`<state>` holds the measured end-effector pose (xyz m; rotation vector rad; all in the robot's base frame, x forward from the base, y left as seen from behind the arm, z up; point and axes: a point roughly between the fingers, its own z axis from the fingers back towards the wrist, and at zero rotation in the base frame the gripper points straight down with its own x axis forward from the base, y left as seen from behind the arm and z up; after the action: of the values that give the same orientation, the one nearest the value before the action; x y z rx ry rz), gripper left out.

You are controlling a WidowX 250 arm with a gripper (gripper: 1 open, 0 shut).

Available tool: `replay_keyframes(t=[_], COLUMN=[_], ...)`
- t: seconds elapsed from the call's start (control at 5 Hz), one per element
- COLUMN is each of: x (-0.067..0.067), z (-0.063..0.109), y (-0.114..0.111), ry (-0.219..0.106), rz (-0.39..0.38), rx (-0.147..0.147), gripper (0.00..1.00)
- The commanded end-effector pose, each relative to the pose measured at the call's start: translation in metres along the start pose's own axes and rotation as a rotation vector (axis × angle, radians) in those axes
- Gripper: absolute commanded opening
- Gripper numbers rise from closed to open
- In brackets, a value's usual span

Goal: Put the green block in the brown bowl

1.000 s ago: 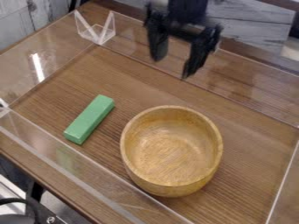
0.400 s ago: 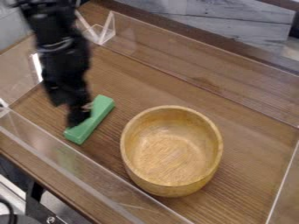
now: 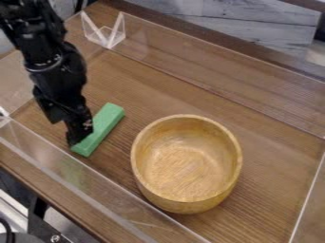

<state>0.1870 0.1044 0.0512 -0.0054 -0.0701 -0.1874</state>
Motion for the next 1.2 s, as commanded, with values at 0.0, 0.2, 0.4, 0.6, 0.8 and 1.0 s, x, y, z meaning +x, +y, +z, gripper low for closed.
replay_keyframes(t=[0.0,0.2,0.4,0.6,0.8,1.0], x=[0.01,0.015,0.018,0.02,0.021,0.019], z=[-0.001,-0.008,-0.015,-0.022,-0.022,-0.012], y=[0.003,0.001,0.0,0.0,0.0,-0.003], ry=[-0.03,-0.035,-0.036,-0.036,-0.033,-0.014], rz=[0.0,0.005,0.008,0.013,0.021,0.049], rx=[0.016,0.008,0.003,-0.001,-0.008,-0.023], gripper=[1.0,1.0,1.0,1.0,0.0,0.0])
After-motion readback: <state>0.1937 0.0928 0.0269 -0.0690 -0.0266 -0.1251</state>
